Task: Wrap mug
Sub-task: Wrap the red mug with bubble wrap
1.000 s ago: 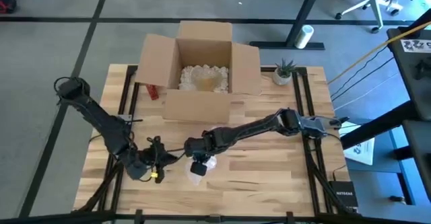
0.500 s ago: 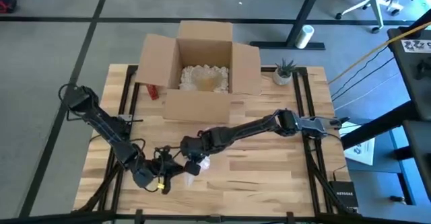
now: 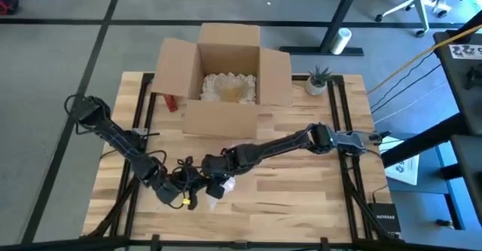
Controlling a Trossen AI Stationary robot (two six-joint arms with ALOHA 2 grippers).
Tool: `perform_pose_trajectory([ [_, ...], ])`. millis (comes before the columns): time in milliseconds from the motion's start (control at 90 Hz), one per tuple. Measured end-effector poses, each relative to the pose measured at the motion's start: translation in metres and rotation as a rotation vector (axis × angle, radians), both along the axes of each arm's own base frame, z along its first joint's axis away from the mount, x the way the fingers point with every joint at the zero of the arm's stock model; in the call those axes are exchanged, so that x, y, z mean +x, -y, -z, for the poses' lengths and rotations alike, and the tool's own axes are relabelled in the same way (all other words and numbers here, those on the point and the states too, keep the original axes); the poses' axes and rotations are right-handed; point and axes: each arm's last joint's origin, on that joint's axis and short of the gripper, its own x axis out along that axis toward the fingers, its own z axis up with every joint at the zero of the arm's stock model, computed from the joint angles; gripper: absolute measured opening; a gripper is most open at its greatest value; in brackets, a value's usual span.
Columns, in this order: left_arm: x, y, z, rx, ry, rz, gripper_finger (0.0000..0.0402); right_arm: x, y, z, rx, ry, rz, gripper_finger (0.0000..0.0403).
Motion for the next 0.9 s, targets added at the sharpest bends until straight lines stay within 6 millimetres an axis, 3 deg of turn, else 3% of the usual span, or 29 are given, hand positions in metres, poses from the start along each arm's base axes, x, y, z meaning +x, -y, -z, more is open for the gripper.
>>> perform_pose_trajectory([
  [211, -0.001, -0.001, 0.003, 0.021, -0.019, -0.007, 0.0, -0.015, 0.003, -0.031, -0.004, -0.009, -0.005, 0.0],
  [444, -0.003, -0.003, 0.005, 0.046, -0.051, -0.013, 0.0, -0.026, -0.004, -0.05, -0.026, 0.008, -0.034, 0.0],
  [744, -0.004, -0.004, 0.004, 0.04, -0.051, -0.008, 0.0, -0.059, 0.014, -0.087, -0.343, -0.037, 0.136, 0.0],
  [833, -0.006, -0.002, 0.001, 0.027, -0.04, 0.005, 0.0, -0.068, 0.019, -0.086, -0.411, -0.116, 0.152, 0.0],
  [900, -0.008, -0.002, -0.003, 0.02, -0.03, 0.017, 0.0, -0.071, 0.024, -0.073, -0.434, -0.184, 0.162, 0.0],
])
